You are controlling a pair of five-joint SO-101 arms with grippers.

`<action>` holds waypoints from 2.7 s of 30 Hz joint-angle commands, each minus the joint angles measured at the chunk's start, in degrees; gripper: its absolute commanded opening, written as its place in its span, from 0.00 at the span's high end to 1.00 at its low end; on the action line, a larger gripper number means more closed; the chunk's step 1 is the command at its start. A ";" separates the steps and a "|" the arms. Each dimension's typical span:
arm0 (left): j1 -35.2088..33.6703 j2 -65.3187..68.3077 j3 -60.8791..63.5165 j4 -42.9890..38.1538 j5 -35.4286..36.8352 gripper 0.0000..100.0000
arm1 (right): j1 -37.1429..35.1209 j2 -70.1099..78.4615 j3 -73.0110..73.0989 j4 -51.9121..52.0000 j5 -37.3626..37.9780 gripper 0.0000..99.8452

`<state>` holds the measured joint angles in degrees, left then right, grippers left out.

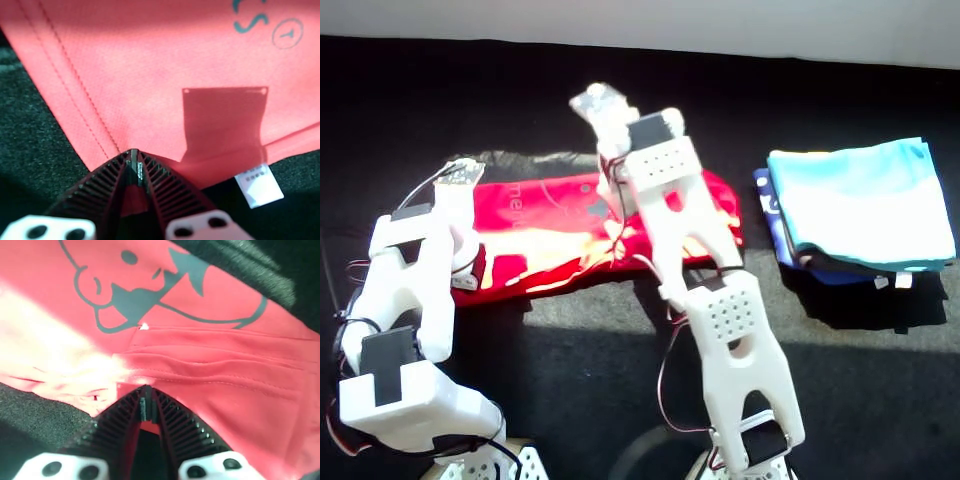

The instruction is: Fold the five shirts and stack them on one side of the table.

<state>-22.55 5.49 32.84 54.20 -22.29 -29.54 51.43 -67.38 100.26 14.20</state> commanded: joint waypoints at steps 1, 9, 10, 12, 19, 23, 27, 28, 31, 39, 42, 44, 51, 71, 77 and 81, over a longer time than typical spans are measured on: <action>-1.10 -1.19 -1.89 3.16 2.02 0.99 | 1.71 -9.89 -2.95 0.84 -0.35 0.99; -0.57 -16.57 -8.40 15.30 8.18 0.99 | 1.71 -26.24 11.03 0.92 -0.35 0.99; -1.27 -17.98 -8.22 15.03 9.14 0.98 | 1.80 -28.79 15.08 0.92 -0.26 0.99; -2.95 -18.24 -8.48 14.15 10.55 0.93 | 2.59 -34.24 24.13 0.84 -0.09 0.99; -9.45 -6.20 -14.99 10.81 11.08 0.77 | 7.96 -53.58 49.89 0.57 4.57 0.99; -9.45 2.77 -23.43 12.92 12.92 0.77 | 9.19 -62.46 59.12 0.57 7.21 0.99; -8.04 11.91 -30.37 15.03 15.82 0.77 | 9.19 -68.53 64.31 0.48 8.44 0.99; -7.69 13.93 -32.22 15.91 16.62 0.77 | 9.19 -69.58 65.10 0.40 8.44 0.99; -5.14 19.65 -37.58 20.04 18.46 0.77 | 9.27 -71.78 67.30 -0.75 8.44 0.99; -2.15 33.45 -51.47 31.30 22.77 0.77 | 9.27 -73.01 68.18 -0.22 8.35 0.99; -3.03 37.67 -57.45 35.43 22.77 0.77 | 9.27 -73.01 68.18 -0.22 8.35 0.99; -3.91 39.60 -61.23 37.63 22.77 0.78 | 9.27 -73.01 68.18 -0.22 8.35 0.99; -7.78 41.45 -69.32 40.79 22.33 0.77 | 9.27 -73.01 68.09 -0.22 8.35 0.99; -0.31 48.31 -69.49 42.29 21.71 0.86 | 9.01 -82.15 67.74 -0.66 8.09 0.99; 0.48 48.31 -69.49 42.29 21.71 0.95 | 9.36 -89.10 68.26 0.57 8.18 0.99; -2.51 48.13 -69.49 43.52 21.54 0.99 | 9.36 -93.14 68.26 0.66 8.18 0.99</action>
<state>-22.81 53.23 -36.79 96.57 -0.13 -20.84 -38.51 1.01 100.35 22.29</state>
